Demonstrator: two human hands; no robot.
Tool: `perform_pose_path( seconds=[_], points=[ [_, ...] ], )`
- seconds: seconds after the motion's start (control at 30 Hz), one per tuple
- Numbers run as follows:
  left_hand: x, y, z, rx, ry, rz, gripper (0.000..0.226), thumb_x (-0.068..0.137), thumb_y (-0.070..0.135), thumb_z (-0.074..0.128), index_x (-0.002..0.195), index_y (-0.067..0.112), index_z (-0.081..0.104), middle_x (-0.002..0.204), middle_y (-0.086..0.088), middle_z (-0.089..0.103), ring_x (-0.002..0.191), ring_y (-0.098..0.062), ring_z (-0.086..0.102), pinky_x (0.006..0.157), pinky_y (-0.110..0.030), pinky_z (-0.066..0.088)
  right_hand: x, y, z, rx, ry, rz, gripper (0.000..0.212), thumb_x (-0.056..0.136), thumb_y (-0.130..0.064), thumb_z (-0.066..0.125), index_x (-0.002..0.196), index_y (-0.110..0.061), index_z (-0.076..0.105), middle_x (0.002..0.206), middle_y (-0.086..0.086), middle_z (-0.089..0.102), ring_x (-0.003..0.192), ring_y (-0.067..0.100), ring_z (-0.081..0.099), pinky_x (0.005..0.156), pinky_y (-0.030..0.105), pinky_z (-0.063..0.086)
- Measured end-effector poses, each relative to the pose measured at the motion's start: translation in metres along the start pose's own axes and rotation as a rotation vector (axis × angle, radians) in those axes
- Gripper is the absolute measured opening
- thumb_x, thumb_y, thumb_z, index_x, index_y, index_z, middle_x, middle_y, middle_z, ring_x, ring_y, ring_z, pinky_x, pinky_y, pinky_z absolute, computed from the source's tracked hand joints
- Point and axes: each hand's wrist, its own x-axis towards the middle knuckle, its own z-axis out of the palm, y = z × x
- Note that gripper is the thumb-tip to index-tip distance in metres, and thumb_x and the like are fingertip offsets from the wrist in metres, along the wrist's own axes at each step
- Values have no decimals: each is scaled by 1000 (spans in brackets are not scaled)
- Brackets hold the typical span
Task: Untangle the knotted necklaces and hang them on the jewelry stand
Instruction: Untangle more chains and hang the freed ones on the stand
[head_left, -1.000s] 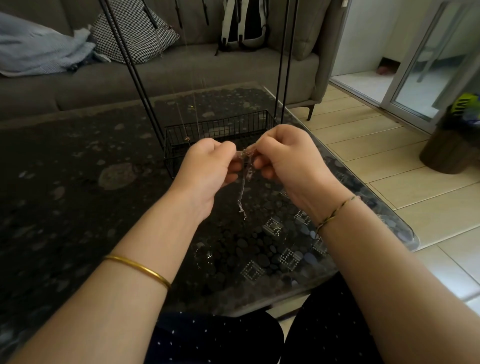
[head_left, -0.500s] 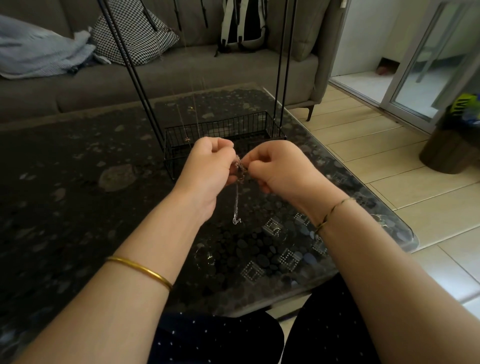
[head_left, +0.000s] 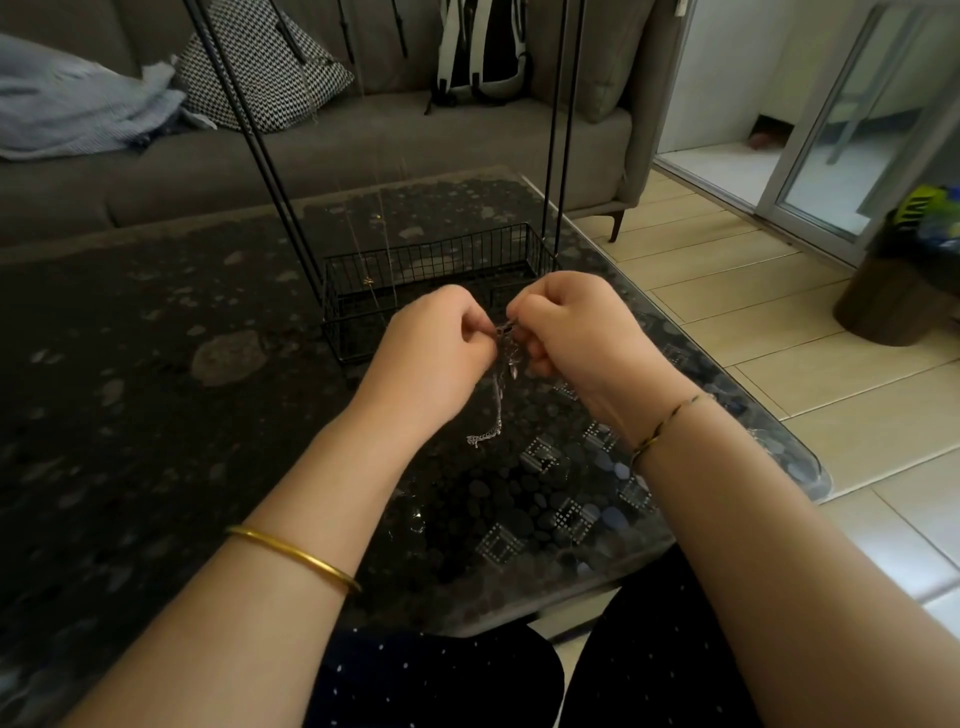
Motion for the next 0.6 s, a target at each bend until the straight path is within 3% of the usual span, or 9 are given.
perform_pose_path(
  seconds=[0.1,0.17,0.3,0.47,0.6],
  points=[
    [1,1,-1,-100,75,-63,11,93,15,51,91,17,62,82,8,56,75,-5,54,65,-13,45,0,2,-1,-221,-17,-106,14,87,-9,52,88,0,63,76,7,61,61,13,50,61,31,49],
    [3,0,-2,-327,63,-206,14,93,15,50,88,15,63,87,3,61,84,-13,60,77,-30,53,-2,2,0,-315,-53,-158,12,85,-9,56,89,-3,65,77,1,60,63,8,49,62,23,46],
    [3,0,-3,-709,27,-469,19,92,10,48,82,17,62,81,1,62,80,-14,59,66,-27,46,-2,0,4,-373,-87,-187,8,81,-9,61,88,-6,64,70,-6,52,61,5,45,59,21,42],
    [4,4,-10,-986,-27,-571,21,88,4,42,81,17,58,65,4,49,60,-9,44,56,-23,38,-2,-2,5,-278,-27,-139,12,86,-13,56,90,-2,61,73,2,57,66,16,54,67,35,52],
    [2,6,-13,-983,-139,-536,21,88,4,40,78,16,54,56,6,42,54,-9,37,55,-24,34,-2,-4,4,27,-24,27,19,90,-11,48,94,4,59,71,4,56,53,9,49,45,18,45]
  ],
)
